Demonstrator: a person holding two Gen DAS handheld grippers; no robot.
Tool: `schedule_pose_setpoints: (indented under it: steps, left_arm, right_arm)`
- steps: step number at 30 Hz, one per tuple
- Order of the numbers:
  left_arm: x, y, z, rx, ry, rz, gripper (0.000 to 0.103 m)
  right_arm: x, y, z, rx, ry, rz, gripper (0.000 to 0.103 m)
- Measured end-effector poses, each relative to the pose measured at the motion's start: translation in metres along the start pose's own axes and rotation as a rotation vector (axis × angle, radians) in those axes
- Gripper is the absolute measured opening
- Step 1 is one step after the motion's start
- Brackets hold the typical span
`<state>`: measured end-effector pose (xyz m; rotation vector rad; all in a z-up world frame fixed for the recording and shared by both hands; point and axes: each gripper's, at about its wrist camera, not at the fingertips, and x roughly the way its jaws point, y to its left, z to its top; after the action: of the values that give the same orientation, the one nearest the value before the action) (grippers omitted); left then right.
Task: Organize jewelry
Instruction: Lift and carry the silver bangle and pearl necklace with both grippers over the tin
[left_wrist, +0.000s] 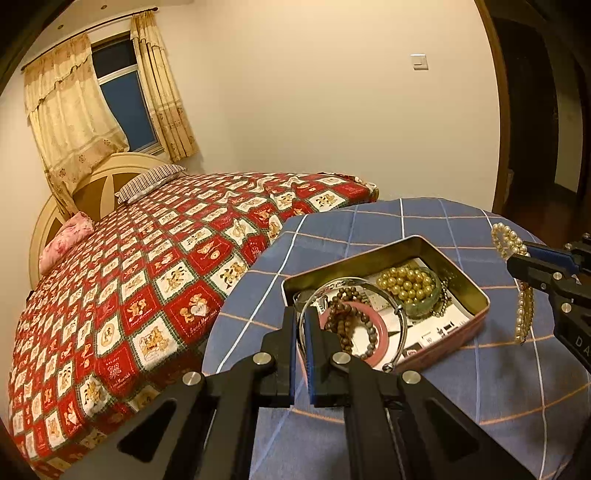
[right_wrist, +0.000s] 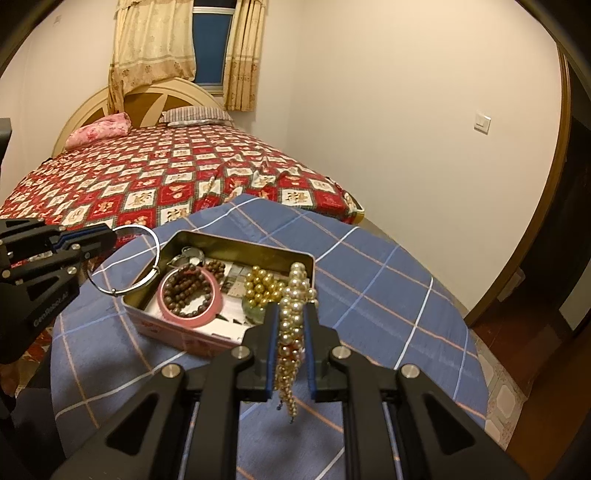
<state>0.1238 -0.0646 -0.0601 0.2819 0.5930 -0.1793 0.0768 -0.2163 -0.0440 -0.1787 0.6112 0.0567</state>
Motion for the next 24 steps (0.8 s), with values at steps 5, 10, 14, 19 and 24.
schedule_pose_setpoints:
  steps: [5, 10, 14, 19, 24]
  left_arm:
    - [0.009, -0.001, 0.006, -0.005, 0.011, -0.005, 0.003]
    - [0.018, 0.000, 0.014, -0.007, 0.017, -0.003, 0.003]
    - [0.024, 0.001, 0.022, -0.003, 0.018, 0.002, 0.003]
    - [0.031, 0.002, 0.031, 0.002, 0.015, 0.012, 0.003]
    - [0.043, 0.003, 0.035, 0.001, 0.030, 0.015, 0.003]
  right_arm:
    - [0.005, 0.000, 0.009, -0.002, -0.003, -0.002, 0.014]
    - [0.013, -0.003, 0.020, 0.007, -0.007, -0.004, 0.014]
    - [0.019, -0.004, 0.029, 0.006, -0.006, -0.004, 0.014]
    - [0.026, -0.002, 0.039, -0.012, -0.005, -0.010, 0.014]
    - [0.035, 0.000, 0.044, -0.020, 0.001, -0.015, 0.014]
